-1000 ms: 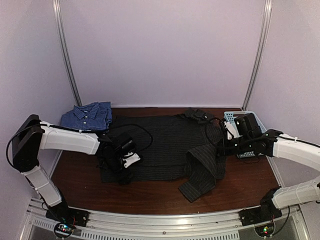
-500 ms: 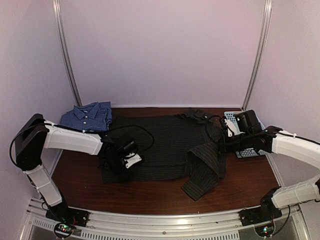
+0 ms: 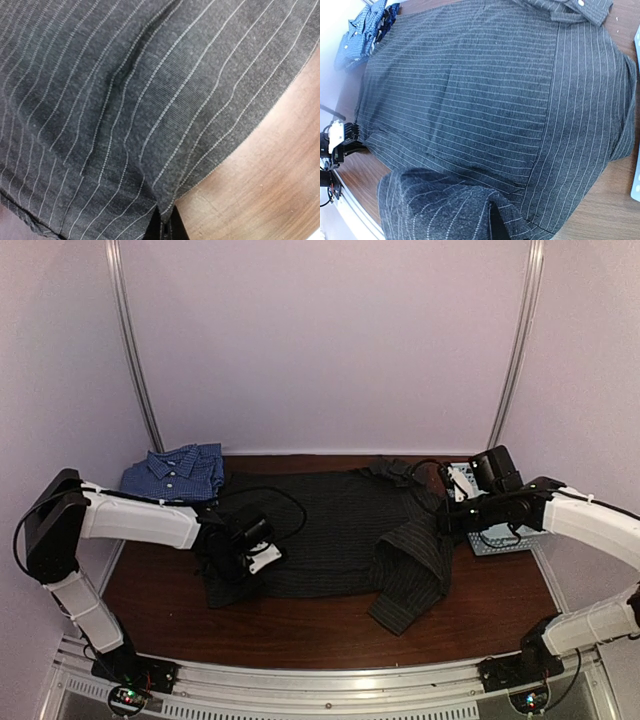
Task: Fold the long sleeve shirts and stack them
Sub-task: Pick up the shirt from the center of the board.
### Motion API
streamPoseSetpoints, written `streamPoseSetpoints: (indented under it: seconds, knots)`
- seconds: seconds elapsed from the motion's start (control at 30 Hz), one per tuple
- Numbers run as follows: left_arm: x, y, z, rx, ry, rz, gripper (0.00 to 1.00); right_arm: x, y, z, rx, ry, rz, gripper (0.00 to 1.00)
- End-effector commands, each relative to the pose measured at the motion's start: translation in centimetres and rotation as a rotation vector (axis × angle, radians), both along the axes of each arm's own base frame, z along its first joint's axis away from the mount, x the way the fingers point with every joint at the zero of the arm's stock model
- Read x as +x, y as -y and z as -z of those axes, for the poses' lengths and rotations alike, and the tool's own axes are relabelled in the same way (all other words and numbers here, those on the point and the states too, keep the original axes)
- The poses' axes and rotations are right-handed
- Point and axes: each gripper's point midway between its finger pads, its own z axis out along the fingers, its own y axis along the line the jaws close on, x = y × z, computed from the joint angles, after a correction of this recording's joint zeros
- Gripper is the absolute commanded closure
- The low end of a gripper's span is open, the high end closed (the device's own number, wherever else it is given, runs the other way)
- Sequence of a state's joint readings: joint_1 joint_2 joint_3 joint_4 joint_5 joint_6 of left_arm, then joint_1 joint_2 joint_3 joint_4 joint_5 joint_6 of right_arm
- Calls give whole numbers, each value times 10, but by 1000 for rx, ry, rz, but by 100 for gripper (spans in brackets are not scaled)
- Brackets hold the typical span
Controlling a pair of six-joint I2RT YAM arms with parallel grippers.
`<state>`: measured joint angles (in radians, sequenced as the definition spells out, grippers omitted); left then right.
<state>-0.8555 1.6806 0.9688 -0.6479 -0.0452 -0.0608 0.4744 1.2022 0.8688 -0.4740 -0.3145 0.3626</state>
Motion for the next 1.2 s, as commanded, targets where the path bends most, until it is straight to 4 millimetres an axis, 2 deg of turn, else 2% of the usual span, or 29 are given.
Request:
streamPoseSetpoints:
  seconds: [0.0, 0.27, 0.47, 0.6, 0.63, 0.73, 0.87, 1.03, 1.17]
  knots:
    - [-4, -1, -8, -25, 4, 3, 100, 3, 10, -27, -25, 45, 32, 100]
    - [-15, 4, -2, -7, -17, 35, 100, -17, 23, -53, 16, 86, 64, 100]
    - [-27, 13, -11, 42, -6, 54, 100, -42, 26, -58, 75, 72, 50, 100]
    - [-47, 23, -15, 63, -21, 37, 100, -61, 25, -58, 139, 53, 40, 100]
    - [-58, 23, -16, 73, -30, 20, 100, -72, 28, -59, 162, 46, 41, 100]
    - [-75, 20, -14, 89, -62, 11, 100, -85, 34, -60, 170, 38, 45, 100]
    - [-99, 11, -6, 142, -102, 23, 100, -101, 44, -72, 175, 43, 61, 100]
    - [-117, 11, -2, 154, -138, 59, 100, -111, 56, -95, 182, 81, 95, 100]
    - [-118, 15, -2, 157, -141, 89, 100, -107, 59, -104, 169, 104, 110, 100]
